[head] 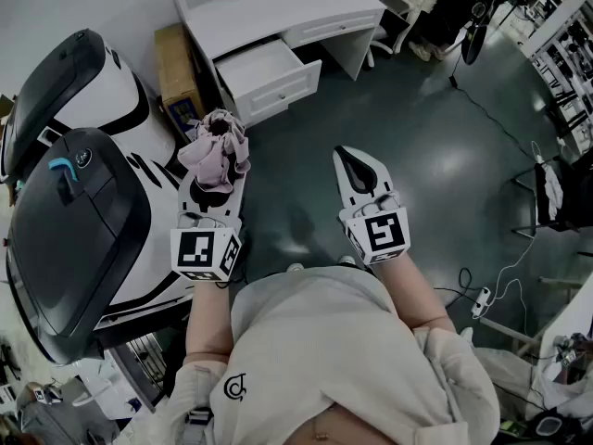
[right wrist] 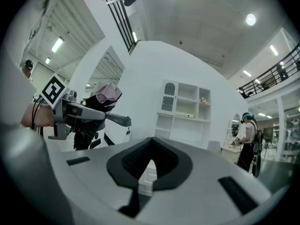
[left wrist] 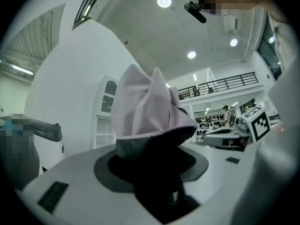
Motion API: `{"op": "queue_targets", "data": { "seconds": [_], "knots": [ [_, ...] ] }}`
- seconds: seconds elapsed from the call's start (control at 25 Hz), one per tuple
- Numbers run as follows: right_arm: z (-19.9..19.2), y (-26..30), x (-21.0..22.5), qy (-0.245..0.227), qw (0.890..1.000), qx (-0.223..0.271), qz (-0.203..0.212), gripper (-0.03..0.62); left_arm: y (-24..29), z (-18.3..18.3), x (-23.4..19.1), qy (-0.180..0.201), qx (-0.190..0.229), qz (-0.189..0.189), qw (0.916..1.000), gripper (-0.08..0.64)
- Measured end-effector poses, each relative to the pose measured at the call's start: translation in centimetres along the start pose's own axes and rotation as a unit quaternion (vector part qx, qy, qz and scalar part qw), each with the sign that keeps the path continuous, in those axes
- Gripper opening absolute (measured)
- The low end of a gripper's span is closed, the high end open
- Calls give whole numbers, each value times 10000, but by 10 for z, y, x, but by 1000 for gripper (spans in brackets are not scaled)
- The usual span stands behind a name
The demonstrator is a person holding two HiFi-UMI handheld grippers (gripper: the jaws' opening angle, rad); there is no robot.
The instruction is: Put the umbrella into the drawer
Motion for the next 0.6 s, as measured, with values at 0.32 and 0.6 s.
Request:
{"op": "queue_targets", "data": {
  "seconds": [0.32,0.6],
  "knots": [
    [-4,7,6,100,9999,-80,-96,6,5,-2,-6,2,-32,-10,10000,222],
    [0,15,7,142,9998,29,-148,6,8,-10,-11,-70,-58,-14,10000,222]
  ]
}}
Point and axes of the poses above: the fingertips, and each gripper's own axes: y forward along the fingers, x to its right, z out of its top, the point moved 2 cm from there along -y, backward along the fingers, and after that the axes turned 10 degrees about -z, right-handed, at the moved point
